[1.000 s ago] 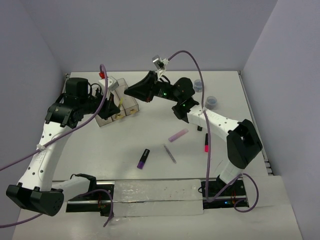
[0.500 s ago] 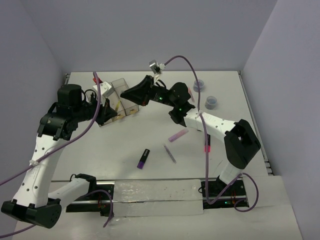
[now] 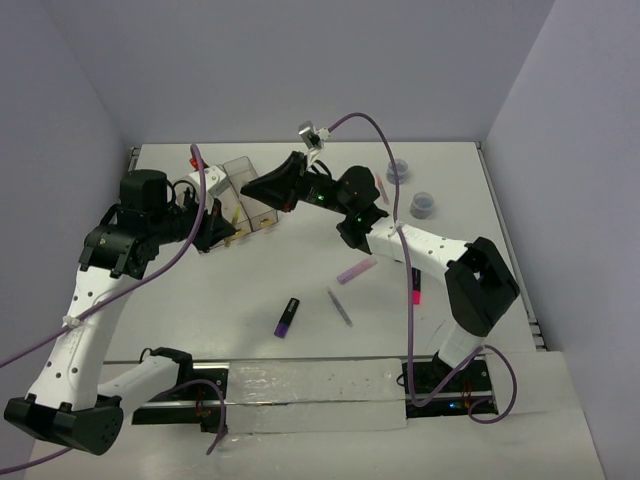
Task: Sort the stationery into containers
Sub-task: Close the pen cap on the pen.
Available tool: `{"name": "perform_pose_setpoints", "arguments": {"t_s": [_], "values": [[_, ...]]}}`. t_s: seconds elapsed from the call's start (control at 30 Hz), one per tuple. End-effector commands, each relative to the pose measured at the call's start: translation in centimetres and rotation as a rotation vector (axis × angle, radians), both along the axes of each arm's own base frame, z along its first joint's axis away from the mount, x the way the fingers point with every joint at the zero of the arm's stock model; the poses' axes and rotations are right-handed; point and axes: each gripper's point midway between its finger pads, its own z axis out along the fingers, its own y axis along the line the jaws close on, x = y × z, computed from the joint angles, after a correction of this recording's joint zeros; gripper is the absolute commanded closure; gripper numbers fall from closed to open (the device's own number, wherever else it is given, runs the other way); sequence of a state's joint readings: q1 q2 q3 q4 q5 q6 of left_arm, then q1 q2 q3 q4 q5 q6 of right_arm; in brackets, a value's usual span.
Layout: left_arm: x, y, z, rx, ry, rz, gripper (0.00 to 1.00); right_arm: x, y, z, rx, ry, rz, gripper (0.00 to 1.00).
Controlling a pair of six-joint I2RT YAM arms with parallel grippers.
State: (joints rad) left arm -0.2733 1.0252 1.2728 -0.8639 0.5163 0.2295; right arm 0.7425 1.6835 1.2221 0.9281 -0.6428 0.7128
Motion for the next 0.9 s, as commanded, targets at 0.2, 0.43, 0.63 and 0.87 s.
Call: {"name": "perform_pose_setpoints", "arguments": {"t_s": [0.2, 0.43, 0.63, 0.87], "values": [[0.5, -0.2, 1.8, -0.024, -0.059, -0.003, 1.00, 0.1, 0.1, 0.3, 0.026, -0.031, -0.004, 1.00], [0.7, -0.2, 2.3, -0.024, -0.072, -0.001, 1.00, 0.1, 0.4, 0.0, 0.020, -0.021, 0.008, 1.00], [0.7, -0.2, 2.6, -0.027, -0.081, 0.002, 1.00, 0.1, 0.6, -0.4, 0.011, -0.017, 0.014, 1.00], [0.9, -0.1, 2.6, -0.023, -0.084, 0.005, 1.00, 0.0, 0.8, -0.6, 0.007, -0.015, 0.022, 1.00]]}}
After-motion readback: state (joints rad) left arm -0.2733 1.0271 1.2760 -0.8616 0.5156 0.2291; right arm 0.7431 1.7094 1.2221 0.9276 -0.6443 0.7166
